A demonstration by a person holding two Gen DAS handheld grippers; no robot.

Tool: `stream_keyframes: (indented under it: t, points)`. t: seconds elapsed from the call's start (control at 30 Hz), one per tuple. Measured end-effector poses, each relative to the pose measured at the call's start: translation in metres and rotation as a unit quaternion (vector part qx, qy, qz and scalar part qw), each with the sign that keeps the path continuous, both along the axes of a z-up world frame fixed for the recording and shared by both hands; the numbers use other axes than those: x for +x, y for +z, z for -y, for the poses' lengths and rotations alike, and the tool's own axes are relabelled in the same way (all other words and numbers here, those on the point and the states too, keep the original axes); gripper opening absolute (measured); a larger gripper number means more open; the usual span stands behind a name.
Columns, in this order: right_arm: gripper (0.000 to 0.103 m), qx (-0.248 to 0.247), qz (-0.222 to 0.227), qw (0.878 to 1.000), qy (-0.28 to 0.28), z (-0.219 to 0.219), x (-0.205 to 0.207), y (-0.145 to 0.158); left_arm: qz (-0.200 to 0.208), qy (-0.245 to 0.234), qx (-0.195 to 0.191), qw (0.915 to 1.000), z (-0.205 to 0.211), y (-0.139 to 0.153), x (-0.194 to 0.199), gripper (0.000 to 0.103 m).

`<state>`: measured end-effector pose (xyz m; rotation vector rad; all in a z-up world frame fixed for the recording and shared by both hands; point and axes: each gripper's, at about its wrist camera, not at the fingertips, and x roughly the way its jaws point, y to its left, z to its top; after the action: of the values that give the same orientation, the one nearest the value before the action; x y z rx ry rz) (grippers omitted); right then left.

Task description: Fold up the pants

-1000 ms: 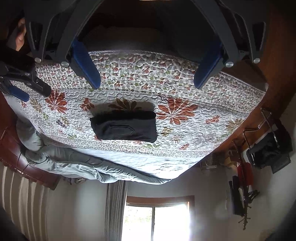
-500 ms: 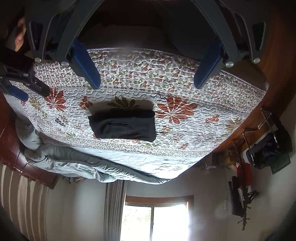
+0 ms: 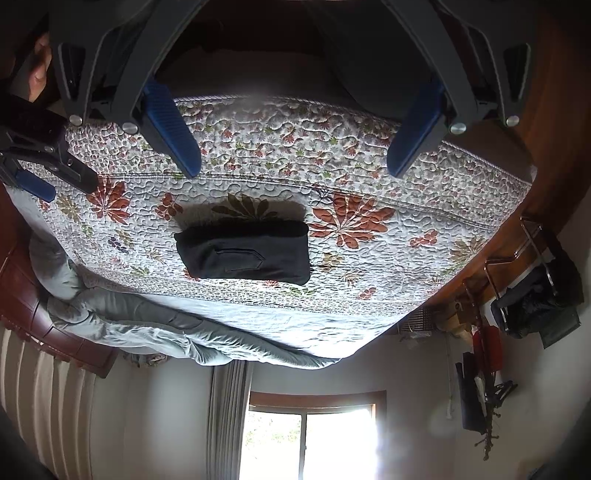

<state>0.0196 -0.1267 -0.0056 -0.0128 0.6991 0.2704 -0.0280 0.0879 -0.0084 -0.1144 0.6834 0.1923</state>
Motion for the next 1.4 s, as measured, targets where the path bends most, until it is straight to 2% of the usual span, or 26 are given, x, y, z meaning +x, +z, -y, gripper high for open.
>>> stream_keyframes:
  t: [1.4]
  points:
    - [0.099, 0.001, 0.001, 1.000, -0.008, 0.0053, -0.0090, -0.0031, -0.006, 0.005, -0.001, 1.0000, 0.0035, -0.0009, -0.0080, 0.100]
